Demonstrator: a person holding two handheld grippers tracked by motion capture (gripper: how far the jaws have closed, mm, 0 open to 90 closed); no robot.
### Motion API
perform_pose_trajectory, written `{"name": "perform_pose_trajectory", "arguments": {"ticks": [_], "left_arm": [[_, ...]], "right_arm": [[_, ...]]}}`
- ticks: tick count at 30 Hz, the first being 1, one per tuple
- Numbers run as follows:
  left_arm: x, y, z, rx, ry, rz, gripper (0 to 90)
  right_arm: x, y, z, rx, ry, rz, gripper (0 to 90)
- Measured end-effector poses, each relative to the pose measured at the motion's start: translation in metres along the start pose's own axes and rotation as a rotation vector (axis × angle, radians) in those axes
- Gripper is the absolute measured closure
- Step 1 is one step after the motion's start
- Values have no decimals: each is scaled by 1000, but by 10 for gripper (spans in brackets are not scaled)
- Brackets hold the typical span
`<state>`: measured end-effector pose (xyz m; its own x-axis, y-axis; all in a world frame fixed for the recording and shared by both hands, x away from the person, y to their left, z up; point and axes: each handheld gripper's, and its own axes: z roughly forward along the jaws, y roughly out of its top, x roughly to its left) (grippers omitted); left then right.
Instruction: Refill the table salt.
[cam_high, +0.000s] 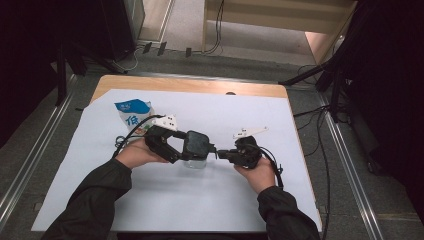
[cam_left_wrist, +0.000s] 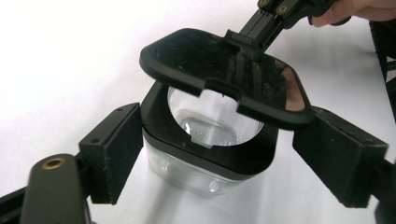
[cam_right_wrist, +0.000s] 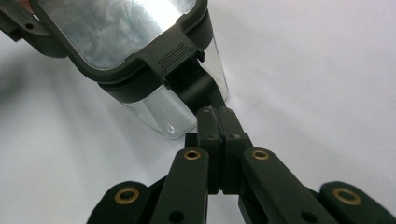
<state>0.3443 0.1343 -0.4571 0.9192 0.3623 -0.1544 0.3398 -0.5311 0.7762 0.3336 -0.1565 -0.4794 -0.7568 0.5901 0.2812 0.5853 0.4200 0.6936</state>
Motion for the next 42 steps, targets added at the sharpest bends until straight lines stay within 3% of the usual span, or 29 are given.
{"name": "perform_pose_trajectory", "arguments": {"ticks": [2, 4, 8, 12, 18, 25, 34, 42], "left_arm": [[1, 0, -4, -19, -15, -2, 238], [2, 1, -8, -37, -46, -8, 343], [1, 4, -10, -36, -46, -14, 447], [3, 7, -11, -37, -97, -36, 650], [-4, 14, -13, -52, -90, -22, 830], [-11, 23, -10, -62, -80, -37, 864], [-16, 32, -1, -54, -103, -68, 872], [-18, 38, 6, -55, -108, -67, 871]], "right_arm": [[0, 0, 0, 2, 1, -2, 900], [0, 0, 0, 2, 5, -3, 900], [1, 0, 1, 2, 8, -5, 900], [1, 0, 1, 3, 8, -8, 900], [1, 0, 1, -2, 10, -1, 900], [2, 0, 1, -5, 8, 12, 900], [2, -3, 2, -21, 7, 30, 900], [2, -4, 4, -36, -3, 49, 900]]}}
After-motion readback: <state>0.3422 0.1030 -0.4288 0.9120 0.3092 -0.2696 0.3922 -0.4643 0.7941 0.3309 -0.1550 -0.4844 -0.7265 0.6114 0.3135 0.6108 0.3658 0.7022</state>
